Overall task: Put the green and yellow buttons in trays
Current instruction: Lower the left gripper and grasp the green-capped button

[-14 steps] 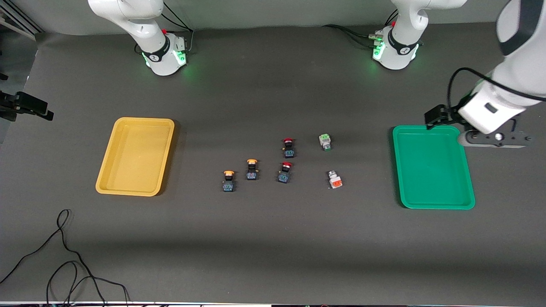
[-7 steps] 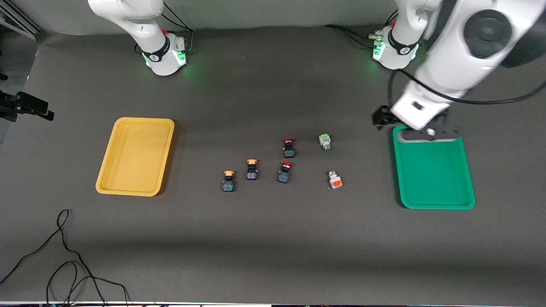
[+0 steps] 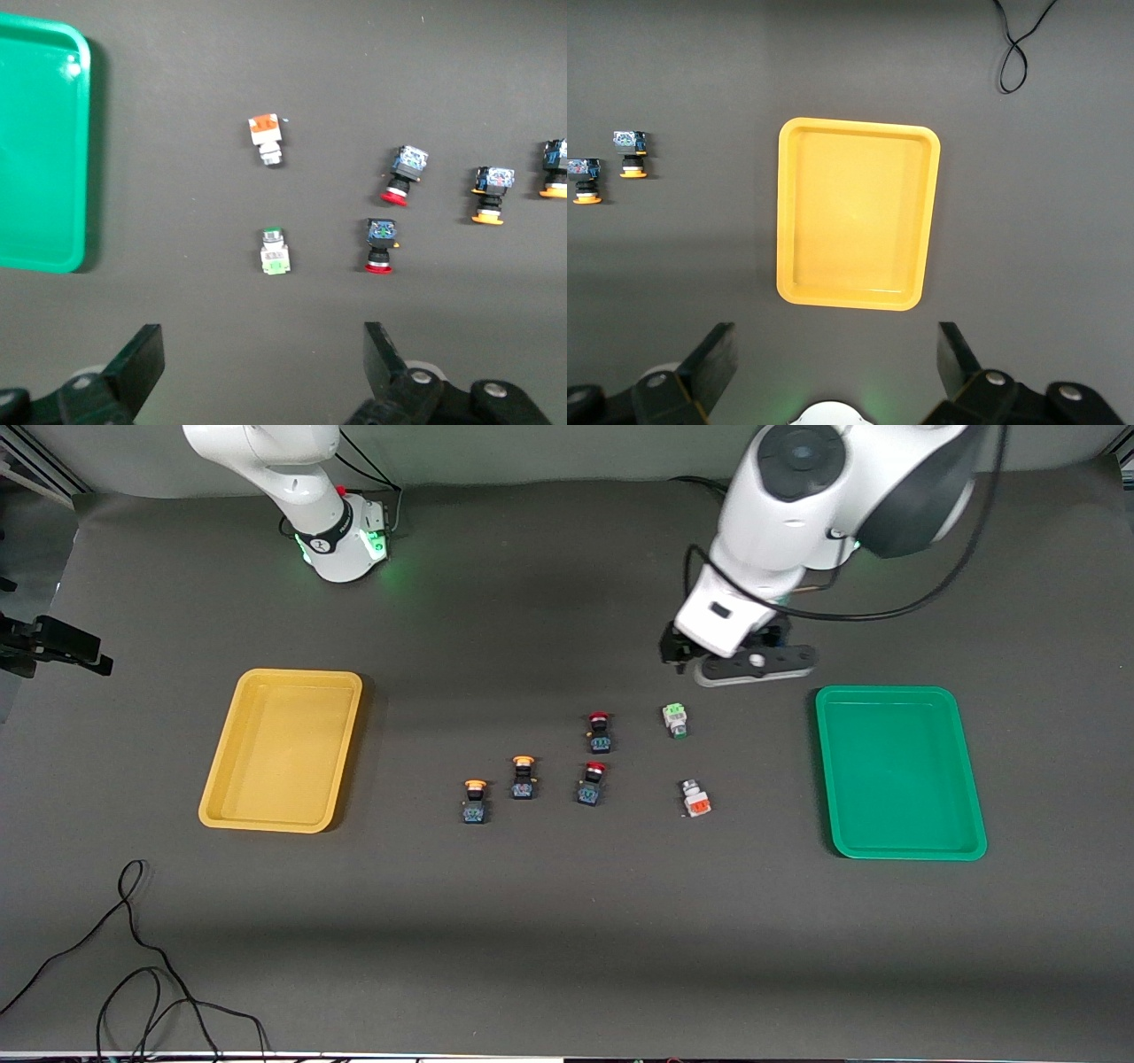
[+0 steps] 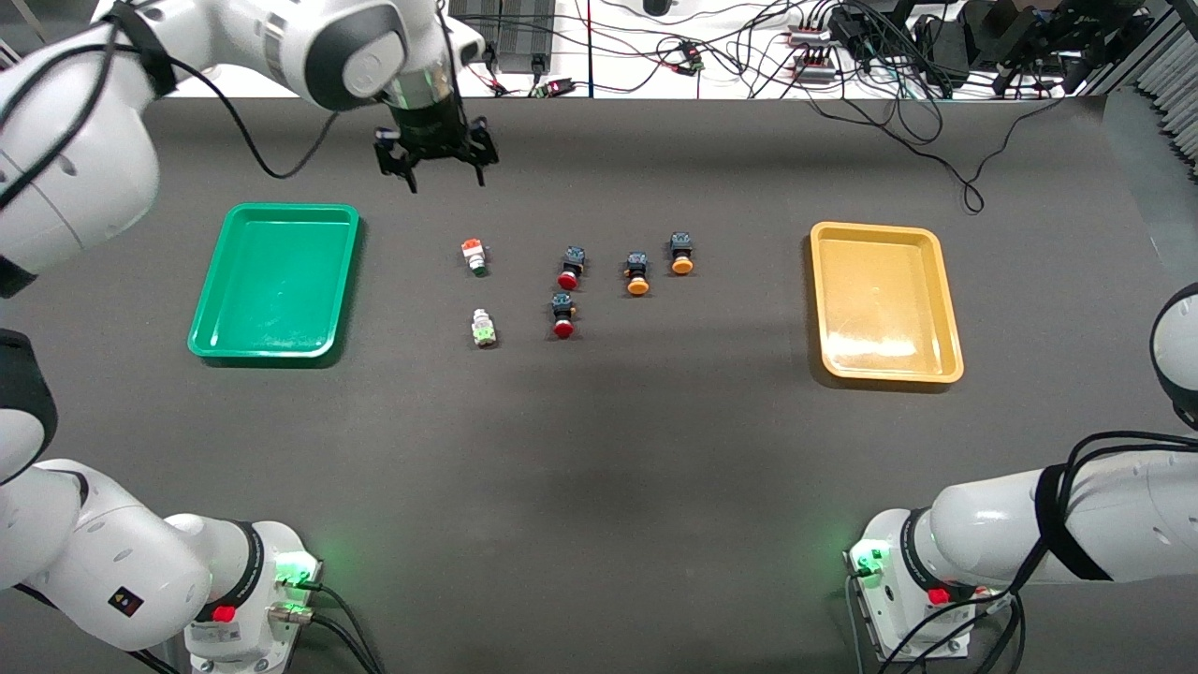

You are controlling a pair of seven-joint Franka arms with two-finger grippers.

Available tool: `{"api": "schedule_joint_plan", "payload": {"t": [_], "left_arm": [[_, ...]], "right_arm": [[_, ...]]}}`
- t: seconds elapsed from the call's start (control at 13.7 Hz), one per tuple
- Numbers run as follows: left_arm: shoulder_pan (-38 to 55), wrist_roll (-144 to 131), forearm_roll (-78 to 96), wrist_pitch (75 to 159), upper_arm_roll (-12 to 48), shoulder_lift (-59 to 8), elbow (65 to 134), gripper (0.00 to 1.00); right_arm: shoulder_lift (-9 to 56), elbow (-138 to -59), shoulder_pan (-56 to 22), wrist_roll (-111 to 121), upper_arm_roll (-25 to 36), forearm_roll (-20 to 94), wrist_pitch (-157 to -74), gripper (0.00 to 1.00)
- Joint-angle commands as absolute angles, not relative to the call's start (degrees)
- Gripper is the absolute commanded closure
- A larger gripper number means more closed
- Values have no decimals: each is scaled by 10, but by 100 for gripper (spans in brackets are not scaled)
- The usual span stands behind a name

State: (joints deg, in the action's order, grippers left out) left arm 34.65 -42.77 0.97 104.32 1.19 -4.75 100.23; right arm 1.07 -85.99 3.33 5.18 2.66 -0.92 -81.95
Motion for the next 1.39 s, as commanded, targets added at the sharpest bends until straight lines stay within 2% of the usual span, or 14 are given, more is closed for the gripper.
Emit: {"api": "schedule_joint_plan", "payload": {"t": [0.0, 0.29, 0.58, 0.88, 1.32], "left_arm": [[353, -442, 12, 1083, 2, -47, 1040, 0], [372, -443, 11, 1193, 3, -59, 1149, 0], [375, -446, 11, 1338, 3, -119, 1228, 0], [387, -494, 1, 1452, 2, -224, 1231, 0], [388, -504, 1, 1456, 2, -250, 1232, 3]], "right_arm": [[18, -843, 34, 62, 25, -18, -807, 0], [18, -843, 26, 60, 25, -18, -807, 0], [18, -844, 25, 60, 25, -18, -806, 0], [19, -843, 25, 59, 25, -18, -806, 0], [19, -843, 22, 59, 25, -23, -806, 0]]}}
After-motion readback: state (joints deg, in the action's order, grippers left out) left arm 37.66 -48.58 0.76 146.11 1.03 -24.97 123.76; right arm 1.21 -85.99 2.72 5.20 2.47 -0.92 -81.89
